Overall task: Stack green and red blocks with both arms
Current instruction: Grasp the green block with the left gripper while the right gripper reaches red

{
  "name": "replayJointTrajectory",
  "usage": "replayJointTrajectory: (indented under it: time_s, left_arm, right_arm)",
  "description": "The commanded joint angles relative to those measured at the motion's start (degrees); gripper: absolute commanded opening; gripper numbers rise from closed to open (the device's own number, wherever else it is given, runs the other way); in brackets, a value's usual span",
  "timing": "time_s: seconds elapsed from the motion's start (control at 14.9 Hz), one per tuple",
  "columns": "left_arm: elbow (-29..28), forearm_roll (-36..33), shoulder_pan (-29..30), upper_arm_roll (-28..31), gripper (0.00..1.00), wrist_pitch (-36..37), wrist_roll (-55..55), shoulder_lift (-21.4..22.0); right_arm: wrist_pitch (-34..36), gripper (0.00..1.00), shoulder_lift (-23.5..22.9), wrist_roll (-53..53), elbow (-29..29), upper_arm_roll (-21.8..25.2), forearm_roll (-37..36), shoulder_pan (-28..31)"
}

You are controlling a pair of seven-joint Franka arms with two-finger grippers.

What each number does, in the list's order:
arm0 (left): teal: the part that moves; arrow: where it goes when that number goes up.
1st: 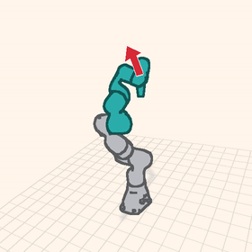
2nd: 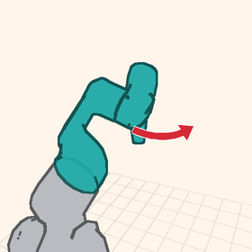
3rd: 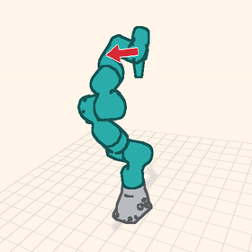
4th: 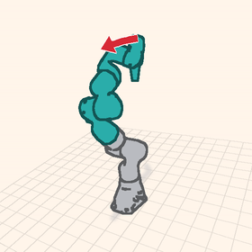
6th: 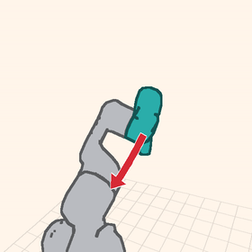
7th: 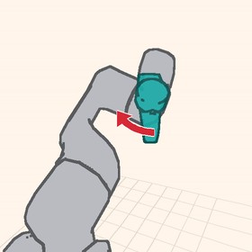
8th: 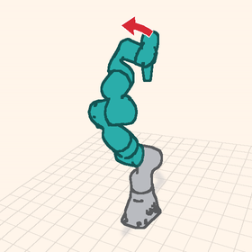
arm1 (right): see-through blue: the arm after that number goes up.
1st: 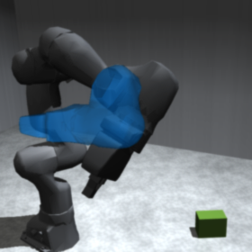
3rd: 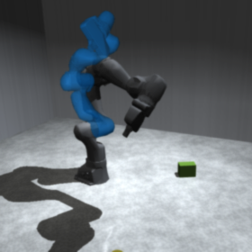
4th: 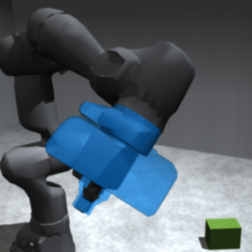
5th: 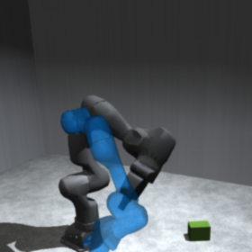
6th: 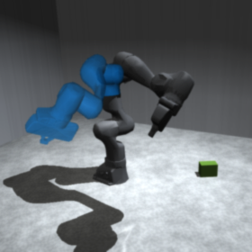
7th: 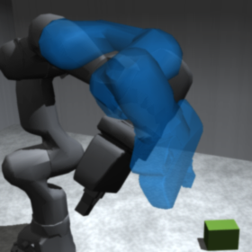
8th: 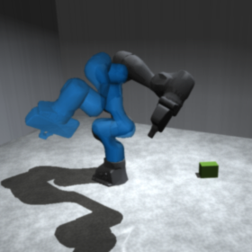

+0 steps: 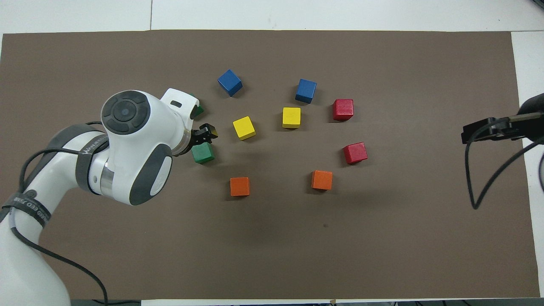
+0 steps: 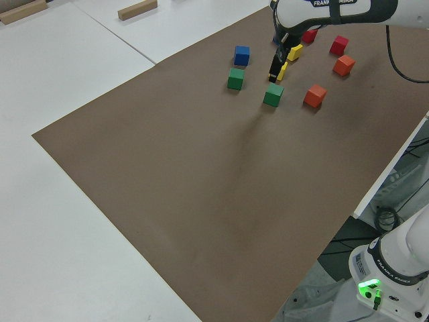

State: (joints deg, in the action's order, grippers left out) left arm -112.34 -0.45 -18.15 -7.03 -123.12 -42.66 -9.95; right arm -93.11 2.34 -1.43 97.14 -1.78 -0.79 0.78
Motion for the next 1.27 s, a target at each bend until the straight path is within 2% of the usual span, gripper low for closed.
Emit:
replayJointTrajectory:
  time_s: [0.0, 0.27, 0.47, 0.67, 1.21]
  left_arm:
    - [-1.12, -0.25, -1.45, 0.88, 1.00, -1.95, -2.69, -0.51]
    - [-2.36, -1.04, -1.54, 0.96, 1.00, -3.70, -1.81, -1.74]
    - [-2.71, -1.22, -2.06, 1.05, 1.00, -7.39, -1.90, -5.07]
    - [-2.53, -6.92, -1.89, 0.96, 1.00, -6.52, 1.60, -5.79]
    - [-4.11, -6.76, -1.54, 0.88, 1.00, -9.15, -0.13, -5.70]
  right_arm:
    - [-7.50, 1.00, 1.18, 2.48, 7.61, -0.15, 0.71, -2.62]
    - [-15.06, 1.00, 0.65, 5.55, 14.12, -0.15, 0.79, -6.22]
    - [-18.94, 1.00, -0.31, 8.89, 17.72, -0.15, 0.71, -9.04]
    - [-27.10, 1.00, -2.16, 9.16, 22.03, -0.15, 0.71, -9.92]
    - [-37.48, 1.00, -7.87, 12.07, 21.95, -0.07, 0.71, -13.60]
